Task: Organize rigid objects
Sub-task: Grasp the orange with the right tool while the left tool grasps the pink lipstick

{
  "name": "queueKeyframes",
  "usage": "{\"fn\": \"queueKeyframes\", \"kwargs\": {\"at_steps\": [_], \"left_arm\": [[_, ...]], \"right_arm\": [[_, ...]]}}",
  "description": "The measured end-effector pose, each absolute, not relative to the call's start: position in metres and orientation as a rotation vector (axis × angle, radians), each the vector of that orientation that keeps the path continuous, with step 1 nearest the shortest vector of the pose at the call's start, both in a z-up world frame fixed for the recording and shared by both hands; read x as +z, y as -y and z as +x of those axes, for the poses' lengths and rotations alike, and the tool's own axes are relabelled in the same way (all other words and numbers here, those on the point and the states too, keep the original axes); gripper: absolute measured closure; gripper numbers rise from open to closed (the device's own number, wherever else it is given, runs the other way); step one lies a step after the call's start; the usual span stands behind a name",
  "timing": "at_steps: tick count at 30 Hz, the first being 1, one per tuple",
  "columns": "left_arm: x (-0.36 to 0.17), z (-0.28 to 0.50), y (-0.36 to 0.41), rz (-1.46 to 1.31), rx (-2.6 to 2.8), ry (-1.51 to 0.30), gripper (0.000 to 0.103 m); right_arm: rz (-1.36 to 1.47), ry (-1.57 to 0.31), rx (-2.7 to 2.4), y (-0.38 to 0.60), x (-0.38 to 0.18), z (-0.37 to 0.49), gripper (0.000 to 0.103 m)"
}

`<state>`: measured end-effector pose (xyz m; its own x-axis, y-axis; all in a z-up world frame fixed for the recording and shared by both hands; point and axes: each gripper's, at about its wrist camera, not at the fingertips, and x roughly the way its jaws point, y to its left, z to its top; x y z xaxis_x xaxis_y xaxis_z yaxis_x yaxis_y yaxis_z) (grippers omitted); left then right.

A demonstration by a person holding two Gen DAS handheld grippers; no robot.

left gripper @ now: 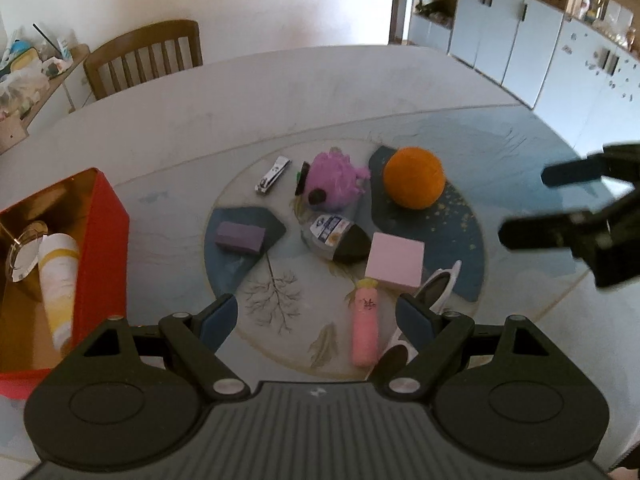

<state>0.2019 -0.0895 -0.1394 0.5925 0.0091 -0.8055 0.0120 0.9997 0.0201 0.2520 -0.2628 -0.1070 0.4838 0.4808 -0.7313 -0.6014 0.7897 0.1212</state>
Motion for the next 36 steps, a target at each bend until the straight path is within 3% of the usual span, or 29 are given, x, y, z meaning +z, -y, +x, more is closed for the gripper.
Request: {"fn": "queueKeyframes", "kwargs": {"at_steps": [6,8,22,29,31,36], "left_arm": [[-0.151,0.218,0.091,-0.005,0.021,-0.977,0.02],[-0.154,0.222,0.093,0.002,0.015,-0.994,0.031],[-0.166,0.227,0.101,-0.001,-0.042,-1.04,0.065],[-0.166,0.224,0.109,-0.001,-0.064,-1.034,0.087],[-0.166,0.223,0.109,-0.005,-0.063,-1.032,0.087],[-0.165,0.221,0.108,-0.011,-0.057,-1.026,0.087]], "right_arm": [[-0.184,-0.838,0.659,0.249,-0.116,0.281,0.013],[-0.197,-0.844,0.662,0.244,-0.12,0.289,0.016],[-0.219,-0.878,0.678,0.22,-0.135,0.32,0.027],[-0.228,-0.899,0.68,0.215,-0.142,0.323,0.04],[-0.23,-0.898,0.69,0.213,-0.142,0.322,0.051],[-0.263,-0.877,0.691,0.21,-0.14,0.315,0.051]]}}
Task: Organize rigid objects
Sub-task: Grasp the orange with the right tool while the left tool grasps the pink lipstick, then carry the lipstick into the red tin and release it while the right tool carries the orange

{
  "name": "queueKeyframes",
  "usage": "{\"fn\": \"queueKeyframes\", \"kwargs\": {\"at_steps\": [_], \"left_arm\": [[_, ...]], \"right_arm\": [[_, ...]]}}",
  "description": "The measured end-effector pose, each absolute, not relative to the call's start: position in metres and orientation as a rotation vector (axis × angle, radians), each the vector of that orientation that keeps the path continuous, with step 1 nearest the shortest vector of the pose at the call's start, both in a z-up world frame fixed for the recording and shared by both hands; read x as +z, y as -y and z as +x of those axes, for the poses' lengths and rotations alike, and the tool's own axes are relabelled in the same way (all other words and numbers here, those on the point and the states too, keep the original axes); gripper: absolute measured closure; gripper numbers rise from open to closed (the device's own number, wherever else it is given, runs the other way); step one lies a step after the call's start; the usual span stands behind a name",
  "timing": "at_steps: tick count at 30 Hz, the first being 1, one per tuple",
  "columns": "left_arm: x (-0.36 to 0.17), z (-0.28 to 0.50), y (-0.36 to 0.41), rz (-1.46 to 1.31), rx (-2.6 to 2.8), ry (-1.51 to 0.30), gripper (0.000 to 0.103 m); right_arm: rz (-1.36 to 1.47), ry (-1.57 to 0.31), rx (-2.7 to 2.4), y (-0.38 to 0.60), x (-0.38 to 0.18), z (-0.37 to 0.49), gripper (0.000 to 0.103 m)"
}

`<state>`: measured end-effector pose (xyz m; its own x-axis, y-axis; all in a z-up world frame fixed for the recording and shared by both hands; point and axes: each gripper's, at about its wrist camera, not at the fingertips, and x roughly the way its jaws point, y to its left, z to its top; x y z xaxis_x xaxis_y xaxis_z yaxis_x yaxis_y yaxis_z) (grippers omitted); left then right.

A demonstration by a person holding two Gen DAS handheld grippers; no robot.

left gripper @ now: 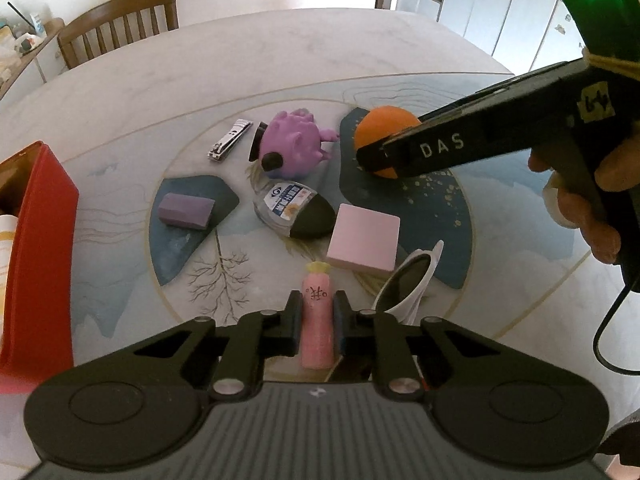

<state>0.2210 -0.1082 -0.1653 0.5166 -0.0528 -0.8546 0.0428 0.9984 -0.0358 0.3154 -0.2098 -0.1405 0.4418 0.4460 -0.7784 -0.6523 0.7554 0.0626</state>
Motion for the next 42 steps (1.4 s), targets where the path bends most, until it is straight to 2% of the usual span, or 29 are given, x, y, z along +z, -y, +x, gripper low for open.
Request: {"fn": "queueKeyframes", "kwargs": {"at_steps": [11,22,42], "left_arm": [[-0.153,0.215,0.092,-0.073,-0.029,-1.002,0.088],[-0.117,0.196,0.068,-0.153,-0.003,-0.947,0.088],[-0.068,0.161,-0.018,-0.222,0.097,-0.854,0.087]], "right_arm": [[-0.235,-0.873,0.689,0.226,-0.124,0.298,0.051],[-0.22,-0.852,0.723,0.225,-0.09,0.266,0.051],[-0.199,-0.814,0.783,0.158,-0.046,0.221,0.051]]}}
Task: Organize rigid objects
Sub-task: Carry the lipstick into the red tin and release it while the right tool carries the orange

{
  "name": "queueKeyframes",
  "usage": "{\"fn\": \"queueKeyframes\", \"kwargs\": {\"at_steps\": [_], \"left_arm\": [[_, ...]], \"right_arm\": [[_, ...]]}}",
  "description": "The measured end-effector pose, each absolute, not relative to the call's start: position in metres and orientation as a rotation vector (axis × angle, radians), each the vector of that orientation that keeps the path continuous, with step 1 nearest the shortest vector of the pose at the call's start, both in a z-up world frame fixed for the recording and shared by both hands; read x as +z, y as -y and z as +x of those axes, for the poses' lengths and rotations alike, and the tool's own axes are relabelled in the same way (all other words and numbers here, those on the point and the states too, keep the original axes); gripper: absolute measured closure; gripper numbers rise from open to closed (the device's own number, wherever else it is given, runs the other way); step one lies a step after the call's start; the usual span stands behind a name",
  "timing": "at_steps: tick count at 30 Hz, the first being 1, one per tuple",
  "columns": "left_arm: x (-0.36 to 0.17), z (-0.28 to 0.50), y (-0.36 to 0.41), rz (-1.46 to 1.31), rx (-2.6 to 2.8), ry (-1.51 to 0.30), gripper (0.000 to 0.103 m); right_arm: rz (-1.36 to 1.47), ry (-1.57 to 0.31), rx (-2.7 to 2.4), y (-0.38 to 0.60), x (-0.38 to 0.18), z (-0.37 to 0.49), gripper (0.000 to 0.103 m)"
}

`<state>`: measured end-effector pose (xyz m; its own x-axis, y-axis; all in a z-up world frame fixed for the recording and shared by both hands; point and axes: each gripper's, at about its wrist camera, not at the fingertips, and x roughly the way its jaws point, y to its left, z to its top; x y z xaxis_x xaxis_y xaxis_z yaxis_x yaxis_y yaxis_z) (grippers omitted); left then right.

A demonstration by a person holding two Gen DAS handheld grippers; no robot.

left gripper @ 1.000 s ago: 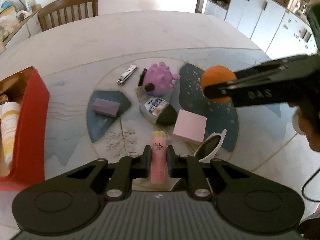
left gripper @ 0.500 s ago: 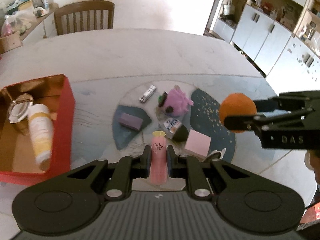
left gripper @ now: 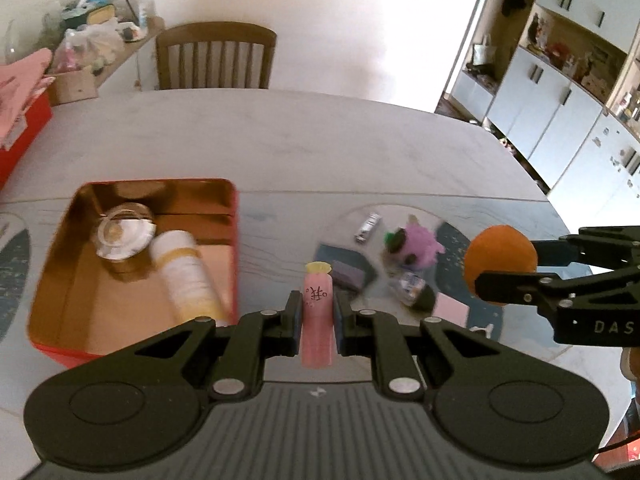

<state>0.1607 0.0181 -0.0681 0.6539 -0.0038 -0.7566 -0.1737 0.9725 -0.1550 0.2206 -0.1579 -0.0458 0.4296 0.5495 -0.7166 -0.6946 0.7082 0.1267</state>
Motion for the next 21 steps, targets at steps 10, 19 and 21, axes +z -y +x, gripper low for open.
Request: {"fn": "queueKeyframes", "kwargs": {"at_steps": [10,19,21], "left_arm": [[-0.065,0.145,-0.077,-0.233,0.141,-0.842,0.087],[-0.076,0.14,-0.13,-0.218,0.174,-0.863,0.087],[-0.081,0.141,-0.142,-0.216,0.181,-0.873,0.087]], "right_arm": [[-0.212,-0.794,0.816,0.099,-0.038,0.207,0.051],[-0.246,-0.798,0.841,0.03,-0.045,0.21,0.051],[-0.255,-0.797,0.838,0.014,-0.047,0.212,0.051]]}}
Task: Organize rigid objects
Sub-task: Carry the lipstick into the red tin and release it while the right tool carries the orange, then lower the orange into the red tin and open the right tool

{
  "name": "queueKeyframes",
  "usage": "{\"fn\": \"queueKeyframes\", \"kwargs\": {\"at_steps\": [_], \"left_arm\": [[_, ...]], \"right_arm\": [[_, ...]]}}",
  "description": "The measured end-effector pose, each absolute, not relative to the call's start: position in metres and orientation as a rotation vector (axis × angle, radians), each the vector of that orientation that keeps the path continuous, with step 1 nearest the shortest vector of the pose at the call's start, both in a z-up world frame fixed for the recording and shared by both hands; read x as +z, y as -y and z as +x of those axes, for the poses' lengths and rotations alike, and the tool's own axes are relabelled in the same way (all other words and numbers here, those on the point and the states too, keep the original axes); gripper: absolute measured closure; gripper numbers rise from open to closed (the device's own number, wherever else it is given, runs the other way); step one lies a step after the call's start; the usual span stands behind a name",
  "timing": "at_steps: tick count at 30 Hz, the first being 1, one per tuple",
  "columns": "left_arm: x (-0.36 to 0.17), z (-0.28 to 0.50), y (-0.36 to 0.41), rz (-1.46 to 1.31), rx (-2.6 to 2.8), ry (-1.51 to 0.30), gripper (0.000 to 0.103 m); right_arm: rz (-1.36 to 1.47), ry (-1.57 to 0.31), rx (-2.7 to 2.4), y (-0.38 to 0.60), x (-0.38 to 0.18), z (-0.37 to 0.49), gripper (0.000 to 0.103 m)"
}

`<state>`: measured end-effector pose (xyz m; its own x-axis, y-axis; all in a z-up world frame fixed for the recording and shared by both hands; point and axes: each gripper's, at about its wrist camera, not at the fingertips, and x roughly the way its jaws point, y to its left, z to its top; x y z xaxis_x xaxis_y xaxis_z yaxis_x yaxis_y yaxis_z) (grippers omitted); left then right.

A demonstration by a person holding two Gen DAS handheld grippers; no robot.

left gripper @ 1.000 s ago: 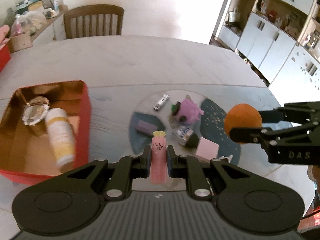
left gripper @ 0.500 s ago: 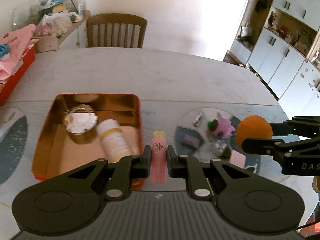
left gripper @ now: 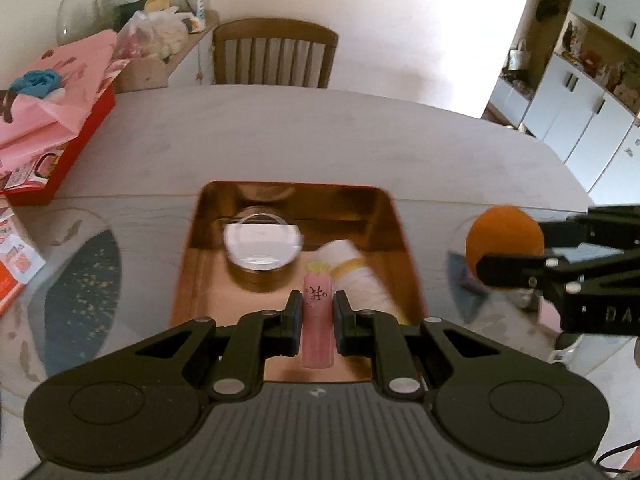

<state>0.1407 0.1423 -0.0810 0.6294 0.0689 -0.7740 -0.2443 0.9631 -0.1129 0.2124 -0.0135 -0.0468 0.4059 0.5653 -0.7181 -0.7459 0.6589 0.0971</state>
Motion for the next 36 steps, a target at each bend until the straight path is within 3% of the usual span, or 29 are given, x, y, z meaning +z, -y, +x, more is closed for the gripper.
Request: {"fn": "queueKeyframes", "kwargs": {"at_steps": [17,36], "left_arm": [[-0.12,0.166,-0.185,-0.14,0.13,-0.959,0.088],[-0.141,0.187,-0.189,-0.09,0.109,-1.015,0.087]], "right_arm": [[-0.308,-0.88,0.748,-0.089,-0.09,0.267,0.051],[-0.344,-0.995,0.739,-0.108,-0.118,0.279,0.05]]}}
